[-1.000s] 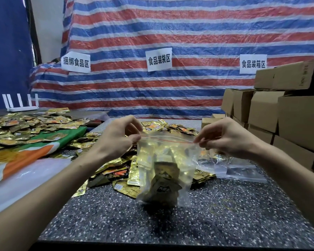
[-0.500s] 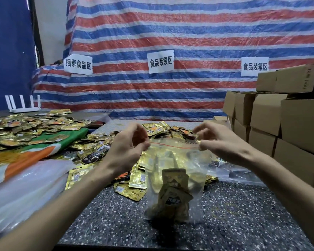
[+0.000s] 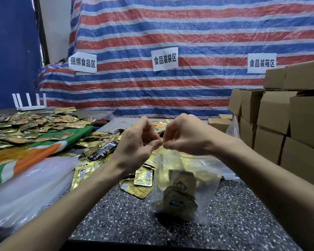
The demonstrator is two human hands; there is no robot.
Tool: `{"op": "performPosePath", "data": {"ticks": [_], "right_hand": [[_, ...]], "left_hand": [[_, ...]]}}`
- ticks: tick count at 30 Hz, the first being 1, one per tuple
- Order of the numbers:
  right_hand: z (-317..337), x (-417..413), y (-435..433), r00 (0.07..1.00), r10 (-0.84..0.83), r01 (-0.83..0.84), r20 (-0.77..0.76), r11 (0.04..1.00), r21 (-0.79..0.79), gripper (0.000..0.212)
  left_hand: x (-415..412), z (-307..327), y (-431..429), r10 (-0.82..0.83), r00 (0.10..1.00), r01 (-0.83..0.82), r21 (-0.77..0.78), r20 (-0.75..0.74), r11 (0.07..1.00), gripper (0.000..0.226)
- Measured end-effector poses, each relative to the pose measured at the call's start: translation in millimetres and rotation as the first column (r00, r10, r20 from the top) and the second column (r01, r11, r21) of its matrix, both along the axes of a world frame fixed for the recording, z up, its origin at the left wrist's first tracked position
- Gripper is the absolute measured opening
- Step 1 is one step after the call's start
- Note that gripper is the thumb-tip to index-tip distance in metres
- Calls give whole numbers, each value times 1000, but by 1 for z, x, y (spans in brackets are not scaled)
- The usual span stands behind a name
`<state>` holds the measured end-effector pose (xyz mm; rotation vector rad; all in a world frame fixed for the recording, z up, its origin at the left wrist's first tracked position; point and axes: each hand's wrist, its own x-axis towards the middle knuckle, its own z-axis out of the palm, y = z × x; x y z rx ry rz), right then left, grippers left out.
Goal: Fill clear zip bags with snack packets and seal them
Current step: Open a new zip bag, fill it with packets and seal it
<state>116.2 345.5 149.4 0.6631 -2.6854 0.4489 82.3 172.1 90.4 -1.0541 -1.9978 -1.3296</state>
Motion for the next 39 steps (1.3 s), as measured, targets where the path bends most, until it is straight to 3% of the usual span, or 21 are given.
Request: {"op": "performPosePath", "data": {"ticks": [6, 10, 13, 18, 22, 28, 39], "right_hand": [[2, 2, -8, 999, -23, 27, -34, 992, 122, 11], [0, 4, -11, 989, -104, 121, -109, 978, 172, 8], [0, 6, -10, 990, -116, 130, -82, 974, 187, 10], [0, 8, -6, 976, -216, 215, -15, 957, 194, 11], [0, 11, 3, 966, -252, 241, 55, 957, 160, 20], [1, 19, 14, 965, -245, 233, 92, 964, 125, 25], [-11, 33, 44, 956, -238, 219, 169, 968, 125, 24]], "left_hand": [[2, -1, -2, 20, 999, -20, 1, -28, 1000, 32], [0, -4, -1, 58, 998, -55, -225, 7, 973, 9], [-3, -7, -3, 38, 995, -67, -363, -87, 929, 18], [-5, -14, 7, 109, 988, -130, -208, -110, 969, 33], [-7, -16, 19, 174, 978, -188, -133, -114, 973, 25], [-8, -15, 24, 198, 961, -223, -117, -192, 968, 21], [-15, -19, 11, 238, 962, -248, -63, -133, 967, 25]]}}
